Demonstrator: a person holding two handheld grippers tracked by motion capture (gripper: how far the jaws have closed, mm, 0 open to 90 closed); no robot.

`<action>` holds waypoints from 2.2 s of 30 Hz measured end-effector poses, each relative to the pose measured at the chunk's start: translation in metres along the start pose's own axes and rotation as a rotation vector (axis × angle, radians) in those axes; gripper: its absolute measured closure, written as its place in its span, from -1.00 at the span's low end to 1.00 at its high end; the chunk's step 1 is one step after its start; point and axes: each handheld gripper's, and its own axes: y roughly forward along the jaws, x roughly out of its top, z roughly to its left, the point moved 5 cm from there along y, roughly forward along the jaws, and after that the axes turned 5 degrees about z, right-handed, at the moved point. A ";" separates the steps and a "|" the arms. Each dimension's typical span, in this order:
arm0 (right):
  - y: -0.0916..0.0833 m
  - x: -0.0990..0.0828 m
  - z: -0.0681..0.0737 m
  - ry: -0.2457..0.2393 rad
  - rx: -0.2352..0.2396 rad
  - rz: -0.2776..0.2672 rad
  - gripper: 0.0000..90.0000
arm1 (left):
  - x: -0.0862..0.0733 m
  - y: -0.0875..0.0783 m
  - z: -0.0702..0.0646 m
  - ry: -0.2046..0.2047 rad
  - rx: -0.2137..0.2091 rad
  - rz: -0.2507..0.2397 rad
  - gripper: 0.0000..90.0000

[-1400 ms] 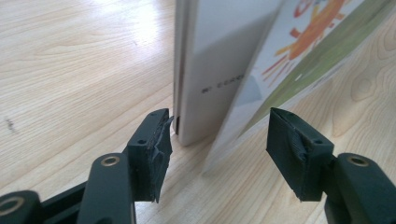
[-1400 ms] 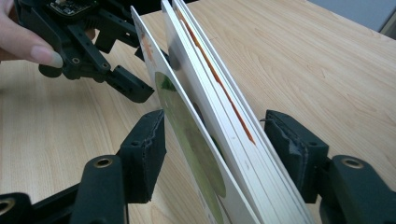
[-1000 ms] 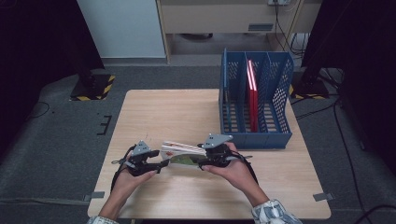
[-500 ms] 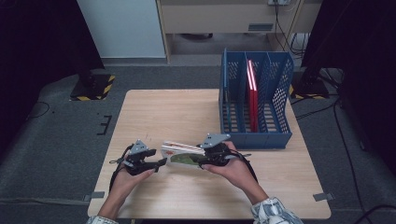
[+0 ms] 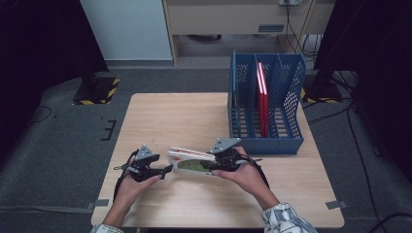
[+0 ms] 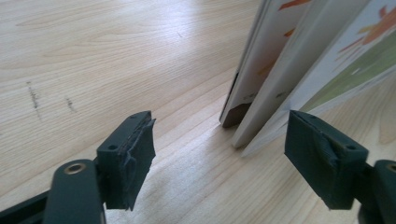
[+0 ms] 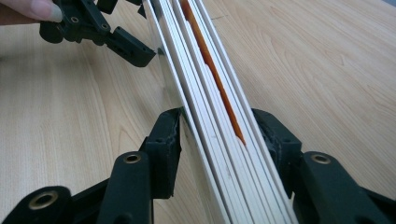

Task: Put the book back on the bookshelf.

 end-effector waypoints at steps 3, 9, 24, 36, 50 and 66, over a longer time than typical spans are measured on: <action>0.001 0.000 -0.001 0.006 0.015 -0.002 0.30 | 0.000 -0.001 0.003 -0.012 0.010 -0.007 -0.58; 0.003 0.000 0.000 0.006 0.033 0.003 0.38 | -0.001 -0.001 0.006 -0.022 0.034 -0.009 -0.71; 0.003 0.000 0.005 -0.012 0.022 -0.012 0.64 | -0.002 -0.002 0.009 -0.026 0.054 -0.004 -0.71; 0.002 0.000 0.007 0.007 -0.001 -0.026 0.68 | -0.004 -0.003 0.017 -0.023 0.107 0.014 -0.72; -0.003 -0.002 0.002 0.046 -0.037 -0.049 0.69 | -0.012 -0.002 0.030 -0.026 0.180 0.062 -0.90; -0.008 -0.004 -0.004 0.075 -0.070 -0.073 0.69 | -0.016 -0.003 0.036 -0.022 0.224 0.091 -0.90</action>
